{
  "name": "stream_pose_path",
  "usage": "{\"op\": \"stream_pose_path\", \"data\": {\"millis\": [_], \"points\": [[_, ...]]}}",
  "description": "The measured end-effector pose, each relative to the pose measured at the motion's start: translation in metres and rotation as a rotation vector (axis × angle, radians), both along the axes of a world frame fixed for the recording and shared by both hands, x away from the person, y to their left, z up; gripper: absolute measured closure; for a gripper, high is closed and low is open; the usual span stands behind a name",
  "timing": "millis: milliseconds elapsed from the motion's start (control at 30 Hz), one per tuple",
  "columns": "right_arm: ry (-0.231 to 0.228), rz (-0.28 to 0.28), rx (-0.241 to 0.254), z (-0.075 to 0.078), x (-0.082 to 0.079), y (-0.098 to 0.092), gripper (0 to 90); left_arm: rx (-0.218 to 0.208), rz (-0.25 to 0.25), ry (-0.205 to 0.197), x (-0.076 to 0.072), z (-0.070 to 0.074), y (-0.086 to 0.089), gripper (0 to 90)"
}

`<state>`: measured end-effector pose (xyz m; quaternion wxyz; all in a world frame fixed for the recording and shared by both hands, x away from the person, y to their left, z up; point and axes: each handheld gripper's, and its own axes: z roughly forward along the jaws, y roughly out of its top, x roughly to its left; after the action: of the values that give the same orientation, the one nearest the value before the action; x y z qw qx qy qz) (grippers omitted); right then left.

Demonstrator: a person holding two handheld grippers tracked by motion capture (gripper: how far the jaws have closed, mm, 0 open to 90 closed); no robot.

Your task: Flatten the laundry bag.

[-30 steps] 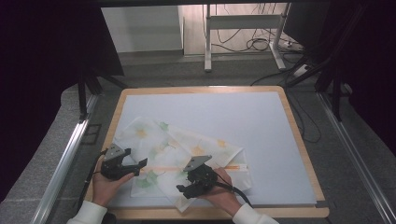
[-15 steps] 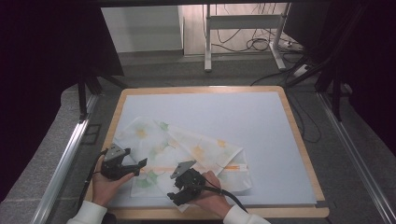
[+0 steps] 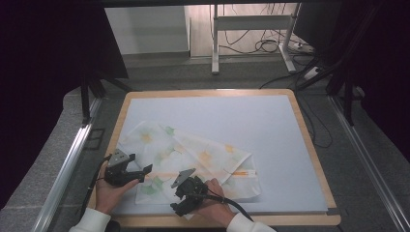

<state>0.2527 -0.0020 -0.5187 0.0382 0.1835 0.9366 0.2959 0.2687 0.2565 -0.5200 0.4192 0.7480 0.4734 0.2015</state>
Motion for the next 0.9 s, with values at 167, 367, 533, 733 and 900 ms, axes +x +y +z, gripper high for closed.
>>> {"op": "stream_pose_path", "data": {"millis": [167, 367, 533, 733, 900], "points": [[0.004, 0.008, -0.030, -0.0038, -0.0027, 0.0032, 24.0, 0.003, 0.002, 0.003, 0.0005, -0.0003, 0.0001, 17.7], [-0.020, 0.003, -0.048, -0.0053, -0.0040, 0.0035, 27.2, 0.006, 0.005, 0.002, 0.0002, -0.0007, 0.0005, 17.5], [-0.064, 0.007, -0.072, -0.0068, -0.0087, 0.0059, 27.5, 0.008, 0.005, 0.004, 0.0003, -0.0011, 0.0004, 17.5], [-0.062, 0.002, -0.077, -0.0052, -0.0081, 0.0043, 35.9, 0.011, 0.005, 0.005, 0.0006, -0.0014, 0.0006, 17.4], [-0.068, 0.005, -0.080, -0.0038, -0.0075, 0.0032, 45.2, 0.013, 0.007, 0.009, 0.0002, -0.0018, 0.0007, 17.4]]}}
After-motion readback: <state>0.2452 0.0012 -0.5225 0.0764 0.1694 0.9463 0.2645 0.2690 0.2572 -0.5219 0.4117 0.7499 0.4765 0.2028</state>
